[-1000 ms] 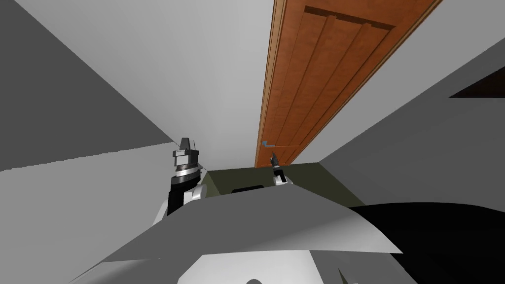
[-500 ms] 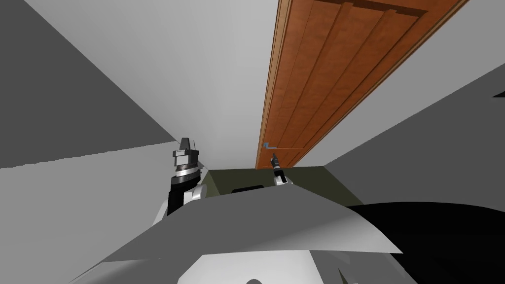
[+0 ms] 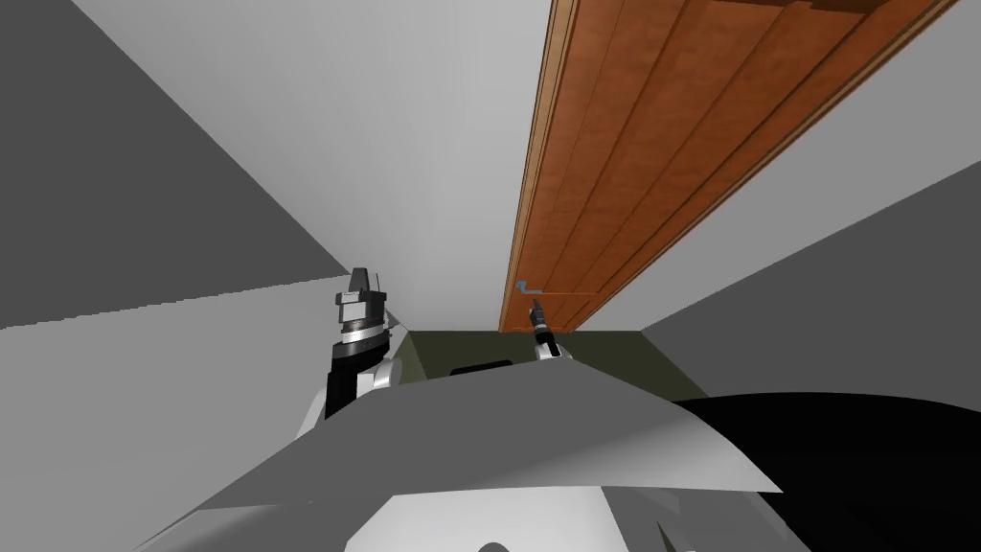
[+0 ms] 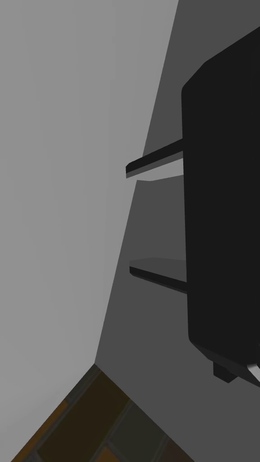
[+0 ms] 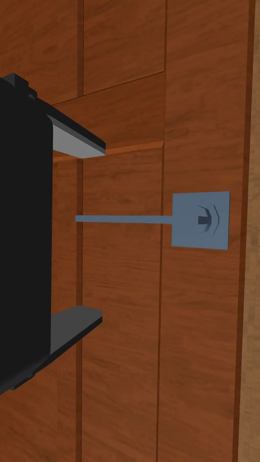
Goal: Pull the door open
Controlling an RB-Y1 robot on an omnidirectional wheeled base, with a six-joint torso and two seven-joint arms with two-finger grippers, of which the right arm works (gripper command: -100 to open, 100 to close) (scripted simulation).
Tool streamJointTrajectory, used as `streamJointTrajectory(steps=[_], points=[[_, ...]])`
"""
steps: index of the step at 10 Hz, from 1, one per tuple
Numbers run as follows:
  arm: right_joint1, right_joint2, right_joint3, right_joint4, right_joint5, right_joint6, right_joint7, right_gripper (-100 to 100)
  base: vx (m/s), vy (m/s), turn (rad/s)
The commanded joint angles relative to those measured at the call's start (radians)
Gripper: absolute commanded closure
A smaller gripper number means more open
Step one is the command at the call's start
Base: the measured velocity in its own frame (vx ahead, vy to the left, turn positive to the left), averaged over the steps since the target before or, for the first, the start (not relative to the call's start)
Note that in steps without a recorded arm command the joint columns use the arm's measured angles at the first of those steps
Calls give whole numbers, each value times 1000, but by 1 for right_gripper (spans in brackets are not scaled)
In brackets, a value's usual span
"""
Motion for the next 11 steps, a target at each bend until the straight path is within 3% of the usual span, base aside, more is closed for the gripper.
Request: streamJointTrajectory(steps=[1, 6, 9, 10, 11], points=[[4, -17, -9, 21, -6, -20, -17, -100, 180, 48, 101], [40, -84, -44, 63, -31, -68, -75, -100, 207, 16, 147], [45, -87, -46, 58, -32, -66, -76, -100, 80, -11, 29], [45, -87, -46, 58, -32, -66, -76, 100, -4, 0, -11], [45, -87, -46, 58, -32, -66, -76, 100, -17, 3, -1]])
